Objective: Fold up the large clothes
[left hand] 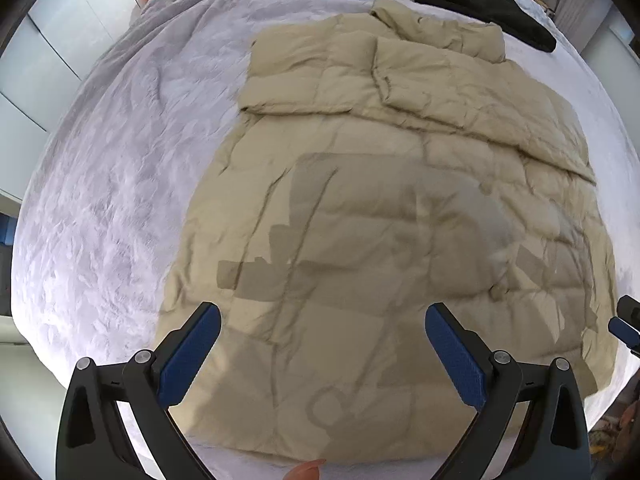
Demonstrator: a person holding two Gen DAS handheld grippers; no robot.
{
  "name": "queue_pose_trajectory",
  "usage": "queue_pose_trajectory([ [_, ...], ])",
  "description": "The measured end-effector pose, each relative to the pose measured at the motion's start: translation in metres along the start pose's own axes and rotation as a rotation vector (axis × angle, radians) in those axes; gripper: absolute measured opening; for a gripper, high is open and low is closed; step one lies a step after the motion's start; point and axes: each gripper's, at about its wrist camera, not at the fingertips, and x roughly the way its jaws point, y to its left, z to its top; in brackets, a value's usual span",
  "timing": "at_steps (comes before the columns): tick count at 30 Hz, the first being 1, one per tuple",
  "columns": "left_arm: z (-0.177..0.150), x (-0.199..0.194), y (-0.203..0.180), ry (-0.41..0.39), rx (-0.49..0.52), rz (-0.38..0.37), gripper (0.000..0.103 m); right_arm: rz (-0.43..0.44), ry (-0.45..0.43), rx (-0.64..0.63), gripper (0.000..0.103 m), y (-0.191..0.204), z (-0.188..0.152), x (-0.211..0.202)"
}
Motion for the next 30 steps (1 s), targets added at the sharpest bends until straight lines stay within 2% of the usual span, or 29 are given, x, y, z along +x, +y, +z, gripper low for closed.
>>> queue_pose_trajectory([
  [6,-0.012,0.003,0.021,0.016,0.002,0.003,0.102,-0.002,-0.003,0.069,0.103,0.003,-0.03,0.003],
  [9,-0.021,0.003,0.033,0.028,-0.004,-0.036,0.102,-0.02,0.027,0.125,0.103,-0.006,-0.039,0.004],
  [14,-0.042,0.0,0.062,0.034,-0.075,-0.125,0.102,0.039,0.028,0.216,0.103,-0.024,-0.051,-0.003],
  [19,-0.063,-0.002,0.095,0.043,-0.155,-0.253,0.102,0.085,-0.031,0.298,0.103,-0.047,-0.066,-0.019],
  [23,-0.077,-0.004,0.117,0.062,-0.198,-0.369,0.102,0.147,-0.06,0.42,0.103,-0.073,-0.084,-0.027],
  [25,-0.085,-0.003,0.126,0.075,-0.228,-0.429,0.102,0.151,-0.075,0.466,0.103,-0.084,-0.092,-0.029],
  [28,-0.096,0.007,0.136,0.142,-0.265,-0.533,0.102,0.131,-0.097,0.535,0.103,-0.102,-0.104,-0.032],
  [30,-0.101,0.016,0.134,0.171,-0.276,-0.545,0.102,0.129,-0.1,0.57,0.103,-0.109,-0.108,-0.029],
])
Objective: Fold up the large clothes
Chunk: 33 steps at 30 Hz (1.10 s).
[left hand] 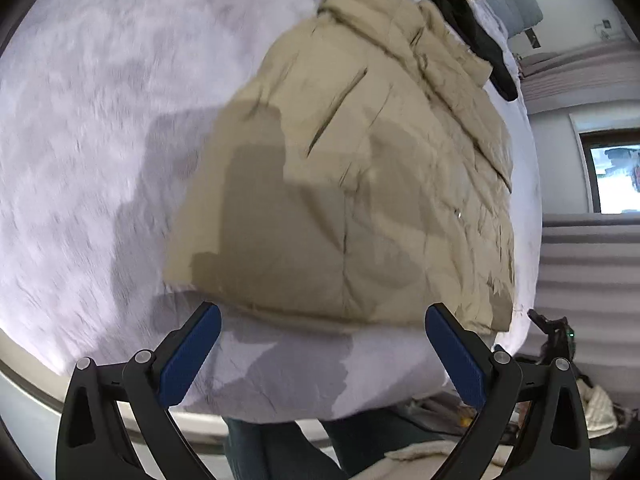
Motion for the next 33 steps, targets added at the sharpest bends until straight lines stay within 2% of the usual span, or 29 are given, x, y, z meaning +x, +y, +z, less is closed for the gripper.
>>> queue_pose_trajectory([
  [5,-0.002,0.023,0.001,0.038,-0.022,-0.016,0.102,0.011,0.016,0.038,0.103,-0.013,0.004,0.009],
  [11,0.01,0.049,-0.005,0.015,-0.058,-0.05,0.102,0.022,0.027,0.061,0.103,-0.016,0.01,0.021],
  [16,0.022,0.066,-0.009,0.002,-0.094,-0.031,0.1,0.046,0.024,0.091,0.103,-0.019,0.022,0.028],
  [17,0.023,0.068,-0.009,-0.001,-0.098,-0.028,0.095,0.049,0.024,0.103,0.103,-0.02,0.023,0.029],
  [20,0.03,0.071,-0.01,0.006,-0.096,0.013,0.062,0.066,0.019,0.142,0.103,-0.024,0.025,0.031],
  [21,0.032,0.071,-0.007,0.01,-0.1,0.01,0.041,0.075,0.017,0.156,0.103,-0.024,0.025,0.032],
  [22,0.034,0.07,-0.006,0.014,-0.107,-0.003,0.029,0.08,0.017,0.162,0.103,-0.026,0.026,0.031],
  [25,0.035,0.059,-0.006,-0.007,-0.094,-0.03,0.018,0.117,0.021,0.171,0.1,-0.027,0.026,0.032],
  [27,0.035,0.049,-0.009,-0.027,-0.066,-0.041,0.018,0.153,0.03,0.17,0.08,-0.025,0.026,0.032],
  [29,0.036,0.039,-0.015,-0.047,-0.037,-0.053,0.016,0.138,0.038,0.162,0.039,-0.022,0.027,0.033],
  [30,0.039,0.033,-0.018,-0.055,-0.024,-0.061,0.013,0.121,0.035,0.156,0.025,-0.02,0.027,0.033],
  [31,0.04,0.029,-0.022,-0.064,-0.016,-0.068,0.013,0.093,0.03,0.147,0.015,-0.017,0.027,0.032],
  [33,0.047,0.016,-0.032,-0.084,0.016,-0.075,0.013,0.096,0.02,0.116,0.013,-0.008,0.027,0.029],
])
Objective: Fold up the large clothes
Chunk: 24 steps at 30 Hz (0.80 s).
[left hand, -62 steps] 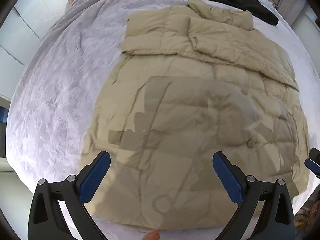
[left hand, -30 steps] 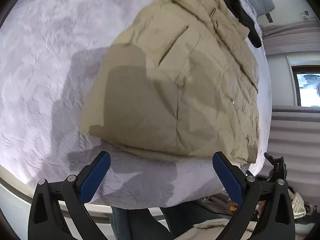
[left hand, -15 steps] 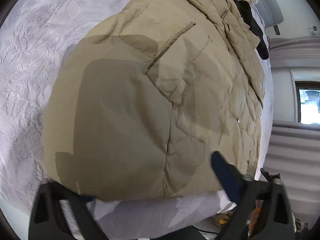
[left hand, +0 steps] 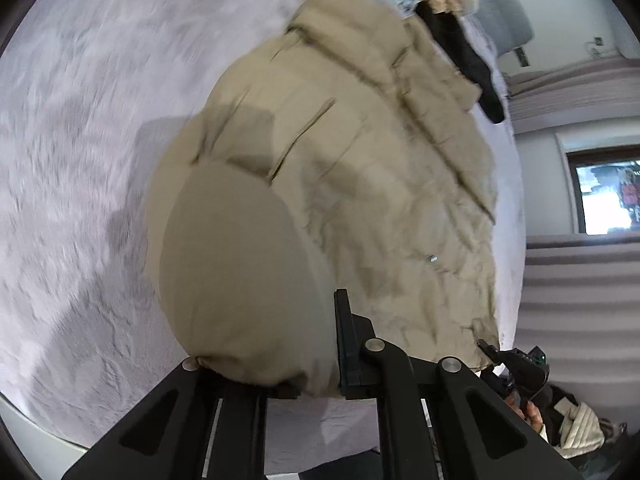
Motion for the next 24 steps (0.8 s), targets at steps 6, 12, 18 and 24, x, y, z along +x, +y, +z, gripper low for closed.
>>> queue_pose_trajectory([
  [6,0.032,-0.044,-0.038,-0.105,0.129,-0.007,0.013,-0.007,-0.044,-0.192,0.011,0.062,0.004,-0.023],
  [12,0.092,-0.063,-0.089,-0.218,0.232,0.044,0.013,-0.052,-0.106,-0.446,0.011,0.153,0.028,-0.041],
  [18,0.169,-0.052,-0.136,-0.329,0.266,0.15,0.013,-0.054,-0.11,-0.641,0.011,0.246,0.077,-0.024],
  [24,0.237,-0.016,-0.148,-0.378,0.224,0.288,0.013,-0.073,-0.083,-0.758,0.011,0.33,0.143,0.034],
])
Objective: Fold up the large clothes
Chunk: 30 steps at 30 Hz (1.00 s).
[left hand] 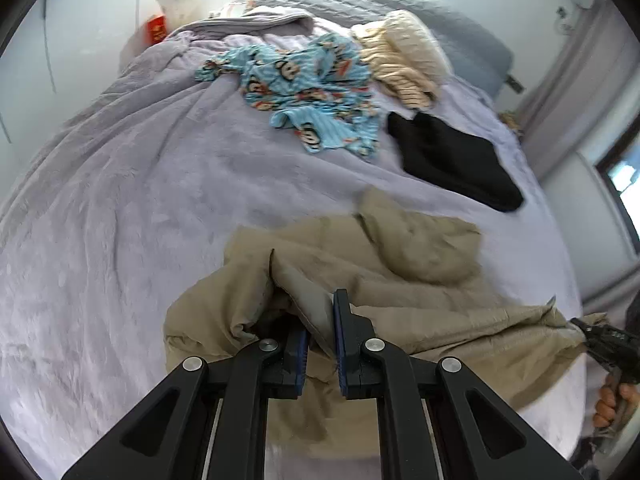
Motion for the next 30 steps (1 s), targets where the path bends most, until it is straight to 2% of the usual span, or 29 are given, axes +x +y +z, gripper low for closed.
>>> queue_pose_trajectory([
  [3,0.008,0.039,-0.003,0.021,-0.008,0.064,0.013,-0.003,0.026,0.001,0.011,-0.003,0.027,0.034],
  [6,0.007,0.077,-0.004,0.049,0.021,0.121,0.013,-0.006,0.046,0.021,0.011,-0.012,0.039,0.064],
  [10,0.011,0.128,0.002,0.079,0.037,0.145,0.013,-0.017,0.061,0.063,0.011,-0.03,0.042,0.103],
  [13,0.015,0.152,0.009,0.093,0.02,0.139,0.013,-0.004,0.075,0.112,0.011,-0.045,0.042,0.129],
  [19,0.023,0.156,0.012,0.11,0.024,0.108,0.014,-0.002,0.087,0.159,0.012,-0.052,0.042,0.143],
  [20,0.024,0.15,0.013,0.109,0.028,0.101,0.015,-0.005,0.094,0.15,0.013,-0.05,0.044,0.141],
  [21,0.025,0.146,0.014,0.108,0.029,0.096,0.023,-0.005,0.097,0.139,0.015,-0.048,0.047,0.14],
  [22,0.026,0.139,0.014,0.098,0.025,0.081,0.036,-0.004,0.096,0.119,0.021,-0.045,0.049,0.135],
  [23,0.026,0.129,0.014,0.076,0.019,0.059,0.048,-0.001,0.091,0.106,0.037,-0.042,0.05,0.131],
  [24,0.026,0.116,0.013,0.036,0.011,0.042,0.078,0.001,0.079,0.092,0.051,-0.04,0.05,0.125],
  [25,0.026,0.109,0.012,0.007,0.008,0.048,0.085,0.011,0.064,0.081,0.079,-0.037,0.051,0.119],
  [26,0.026,0.1,0.008,-0.031,0.012,0.051,0.085,0.022,0.038,0.069,0.084,-0.033,0.052,0.11],
  [28,0.028,0.095,-0.001,-0.024,0.032,0.026,0.085,0.034,0.015,0.041,0.084,-0.024,0.05,0.097],
  [30,0.025,0.1,-0.011,0.003,0.043,-0.013,0.081,0.063,0.023,0.019,0.079,-0.015,0.045,0.092],
])
